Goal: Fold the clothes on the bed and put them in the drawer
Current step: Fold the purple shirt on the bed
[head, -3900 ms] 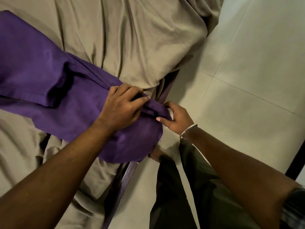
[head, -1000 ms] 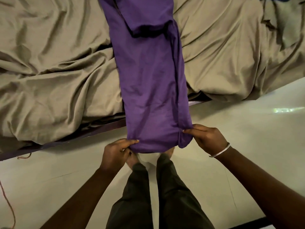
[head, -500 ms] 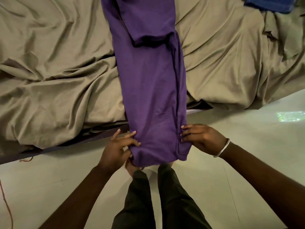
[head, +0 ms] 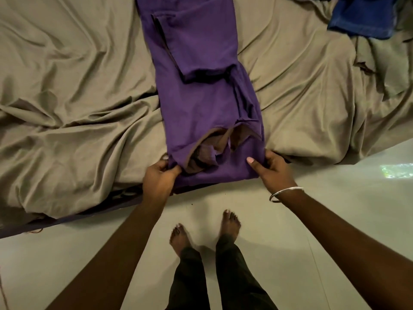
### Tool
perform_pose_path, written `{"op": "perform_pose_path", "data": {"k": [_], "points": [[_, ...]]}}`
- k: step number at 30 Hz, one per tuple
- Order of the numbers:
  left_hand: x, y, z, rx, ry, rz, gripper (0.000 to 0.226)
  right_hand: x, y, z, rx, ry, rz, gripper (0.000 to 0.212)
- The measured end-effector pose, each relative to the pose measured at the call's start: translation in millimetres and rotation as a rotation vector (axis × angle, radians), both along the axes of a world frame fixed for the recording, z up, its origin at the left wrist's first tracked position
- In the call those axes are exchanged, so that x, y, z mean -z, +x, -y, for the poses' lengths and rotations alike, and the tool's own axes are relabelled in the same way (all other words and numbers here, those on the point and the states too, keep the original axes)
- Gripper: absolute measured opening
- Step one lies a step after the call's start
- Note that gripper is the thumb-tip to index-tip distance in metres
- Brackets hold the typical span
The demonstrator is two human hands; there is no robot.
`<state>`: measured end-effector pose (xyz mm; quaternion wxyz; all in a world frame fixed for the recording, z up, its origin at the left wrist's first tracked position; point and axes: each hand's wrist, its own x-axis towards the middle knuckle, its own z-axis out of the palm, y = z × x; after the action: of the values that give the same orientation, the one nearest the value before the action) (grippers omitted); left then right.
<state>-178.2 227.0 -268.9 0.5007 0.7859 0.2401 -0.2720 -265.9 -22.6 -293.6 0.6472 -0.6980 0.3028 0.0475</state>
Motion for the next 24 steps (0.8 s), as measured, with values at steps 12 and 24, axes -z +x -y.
{"op": "perform_pose_path", "data": {"k": [12, 24], "points": [[-4.0, 9.5, 23.7, -0.130, 0.090, 0.410, 0.017, -5.0, 18.7, -4.0, 0.139, -0.158, 0.189, 0.027], [7.2, -7.6, 25.0, -0.145, 0.429, 0.446, 0.051, 7.6, 28.5, -21.7, 0.465, -0.371, -0.085, 0.042]]}}
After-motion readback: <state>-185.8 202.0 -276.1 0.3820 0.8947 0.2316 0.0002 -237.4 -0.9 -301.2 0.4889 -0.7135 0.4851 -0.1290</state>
